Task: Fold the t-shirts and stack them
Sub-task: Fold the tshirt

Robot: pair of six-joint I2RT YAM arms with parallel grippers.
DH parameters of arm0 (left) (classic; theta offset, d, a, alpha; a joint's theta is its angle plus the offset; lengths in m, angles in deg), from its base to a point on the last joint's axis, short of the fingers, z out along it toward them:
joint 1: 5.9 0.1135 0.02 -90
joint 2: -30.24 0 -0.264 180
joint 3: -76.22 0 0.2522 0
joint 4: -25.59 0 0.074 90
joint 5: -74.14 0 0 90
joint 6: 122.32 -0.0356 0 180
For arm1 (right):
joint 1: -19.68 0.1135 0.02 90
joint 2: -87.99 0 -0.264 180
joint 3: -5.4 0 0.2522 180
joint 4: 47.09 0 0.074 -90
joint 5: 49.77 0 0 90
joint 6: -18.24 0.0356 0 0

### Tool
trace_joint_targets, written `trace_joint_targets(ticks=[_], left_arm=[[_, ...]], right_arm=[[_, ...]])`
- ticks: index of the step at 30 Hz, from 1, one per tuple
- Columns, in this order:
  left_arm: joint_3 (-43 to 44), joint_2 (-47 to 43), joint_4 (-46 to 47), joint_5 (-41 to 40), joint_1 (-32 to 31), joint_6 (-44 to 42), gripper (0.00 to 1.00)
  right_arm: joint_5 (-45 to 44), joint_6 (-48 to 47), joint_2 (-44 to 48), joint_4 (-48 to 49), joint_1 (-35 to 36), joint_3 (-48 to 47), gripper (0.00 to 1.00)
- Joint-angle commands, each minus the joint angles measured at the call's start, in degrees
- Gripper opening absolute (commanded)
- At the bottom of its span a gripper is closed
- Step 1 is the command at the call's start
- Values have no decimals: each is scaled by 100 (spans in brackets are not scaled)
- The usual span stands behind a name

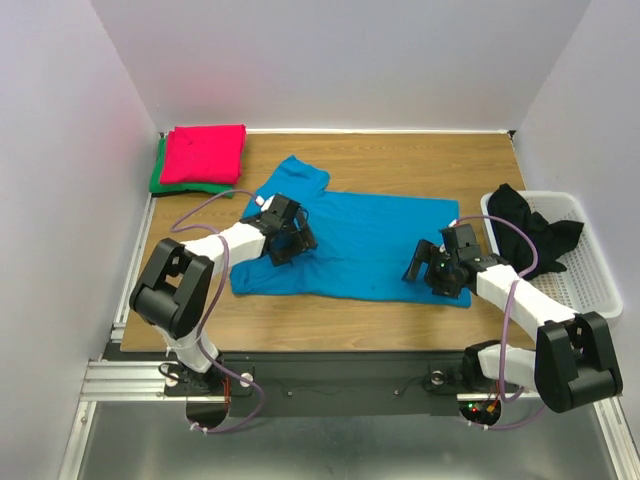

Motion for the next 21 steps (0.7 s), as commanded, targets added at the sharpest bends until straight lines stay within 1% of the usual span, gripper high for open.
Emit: trace_joint_targets(ticks=[1, 10, 11, 12, 15, 19, 20, 21], left_arm=[[539, 59, 104, -69, -26, -151, 84], [1690, 779, -20, -131, -26, -432, 84], [1804, 1015, 7, -157, -17, -494, 84], [2118, 1157, -10, -131, -17, -573, 84], [2681, 1571, -98, -104, -17, -889, 84], [2816, 1300, -220, -367, -35, -1153, 84], [2737, 960, -239, -551, -44, -1171, 84], [2458, 739, -187, -657, -52, -1171, 83]], right_arm=[[-142, 6, 101, 14, 30, -53, 100], [-248, -20, 66, 5, 30, -45, 100], [-274, -20, 66, 5, 30, -53, 100], [-291, -12, 58, 5, 22, -62, 100], [-274, -55, 57, 5, 21, -106, 100], [-265, -73, 84, -21, 30, -133, 100], [-265, -73, 101, -38, 30, -124, 100], [-274, -82, 110, -30, 30, -133, 100]])
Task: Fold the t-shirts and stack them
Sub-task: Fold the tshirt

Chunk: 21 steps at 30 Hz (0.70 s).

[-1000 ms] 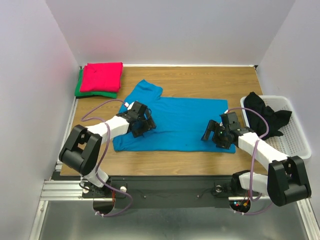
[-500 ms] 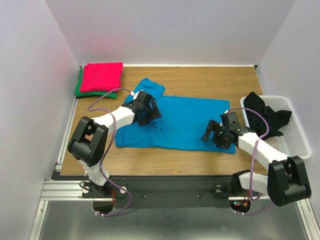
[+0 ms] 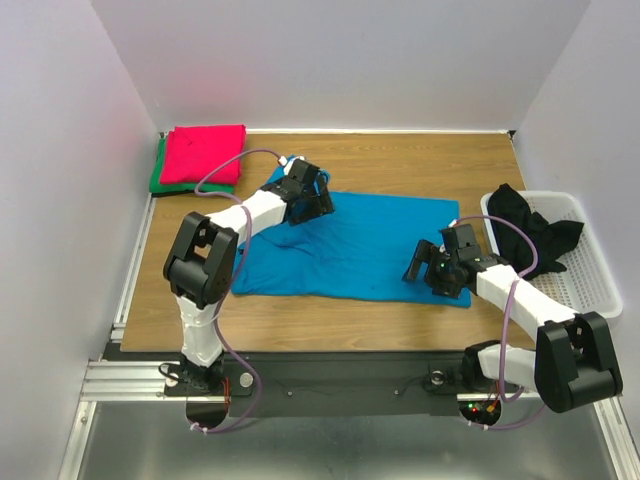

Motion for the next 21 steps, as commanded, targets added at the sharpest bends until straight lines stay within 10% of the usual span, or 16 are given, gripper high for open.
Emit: trace_joint_targets(ticks=[1, 10, 21], left_arm=[[-241, -1153, -62, -583, -59, -308, 84], [-2650, -3307, 325, -514, -164, 228, 84], [-2924, -2528, 975, -566, -270, 457, 86]], right_arm=[[-143, -67, 128, -28, 30, -133, 100], [-125, -66, 137, -36, 30, -115, 100], [-108, -93, 75, -45, 30, -141, 100]])
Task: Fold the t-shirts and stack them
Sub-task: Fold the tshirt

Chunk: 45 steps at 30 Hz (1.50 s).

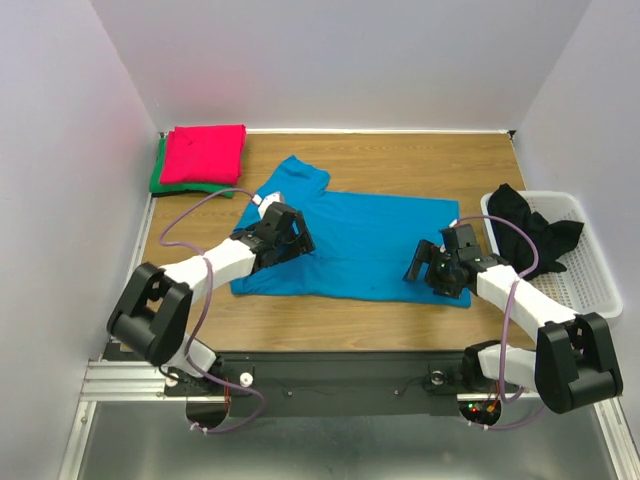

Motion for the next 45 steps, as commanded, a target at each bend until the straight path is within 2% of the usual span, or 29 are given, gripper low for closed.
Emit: trace_joint_targets(ticks=[1, 7, 18, 22, 25, 28, 33, 35, 39, 45], left_arm=[[352, 336, 329, -178, -6, 81, 85], [791, 1170, 294, -432, -6, 90, 85], [1917, 1822, -120, -863, -6, -199, 85], [2637, 2436, -111, -837, 21, -604, 86], [3225, 2964, -470, -662, 30, -841, 84], [3202, 2712, -559, -766, 30, -921, 84], [2753, 1334, -620, -1118, 30, -1035, 84], [2700, 894, -892, -1241, 21, -1096, 86], [2437, 321, -1280, -1557, 30, -1097, 86], [1085, -357, -876, -1339, 30, -641, 90]], right_arm=[[-99, -84, 51, -19, 30, -133, 100], [-152, -93, 69, -28, 30, -141, 100], [-152, -119, 34, -45, 30, -133, 100], [-170, -128, 7, -45, 30, -194, 100], [-178, -189, 68, -124, 39, -255, 100], [-274, -233, 165, -230, 30, -369, 100], [-371, -426, 402, -475, 22, -703, 100], [-704, -497, 516, -598, 22, -783, 100], [-793, -664, 605, -643, 21, -879, 100], [-846, -884, 263, -652, 22, -1231, 100]])
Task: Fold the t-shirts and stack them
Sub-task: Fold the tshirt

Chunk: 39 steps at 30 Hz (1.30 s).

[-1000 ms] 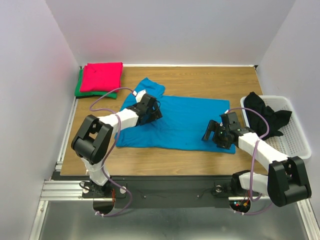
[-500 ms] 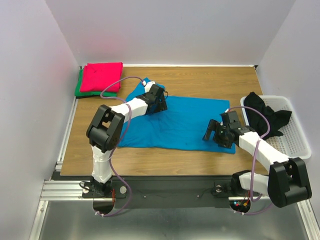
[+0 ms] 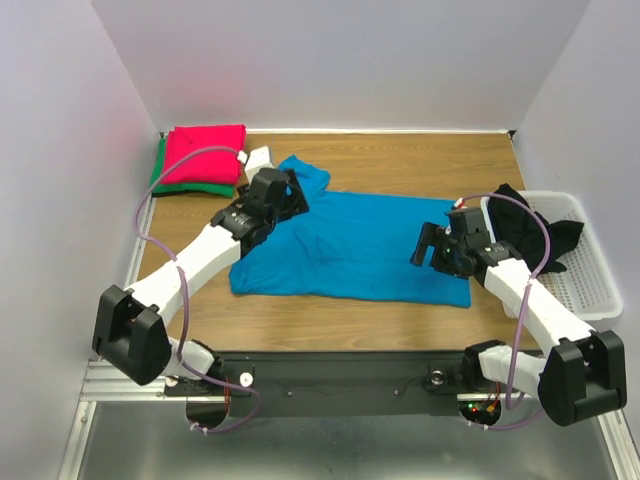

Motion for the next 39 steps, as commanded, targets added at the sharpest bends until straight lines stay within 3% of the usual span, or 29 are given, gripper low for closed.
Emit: trace_joint_targets(ticks=[1, 12, 16, 18, 19, 20, 21, 24, 29, 33, 39], left_arm=[[-1062, 17, 57, 26, 40, 413, 91], [-2172, 729, 340, 509, 462, 1319, 91], [-2559, 693, -291, 457, 462, 2012, 89], [-2822, 528, -539, 413, 454, 2138, 89], [-2893, 431, -530, 413, 436, 1946, 97], [-2867, 247, -826, 422, 436, 2075, 98], [-2789, 158, -1255, 309, 436, 2459, 99], [-2831, -350, -1619, 369, 392, 2567, 99], [-3411, -809, -1603, 588, 401, 2779, 99], [-3088, -722, -1760, 545, 401, 2691, 98], [-1411, -819, -1998, -121, 401, 1972, 99]], right_arm=[[-223, -283, -417, 6, 30, -451, 100], [260, -256, -1517, 630, 30, -197, 100], [102, -231, -1527, 621, 22, 5, 100], [93, -108, -1491, 613, 30, 76, 100], [102, -72, -1439, 613, 30, 102, 100], [102, -20, -1412, 613, 22, 163, 100], [119, 7, -1395, 595, 30, 190, 100], [102, 147, -1263, 525, 30, 295, 100], [-143, 314, -921, 411, 30, 366, 100], [-206, 253, -614, 157, 30, 8, 100], [-635, 165, -664, -20, 22, -1012, 100]])
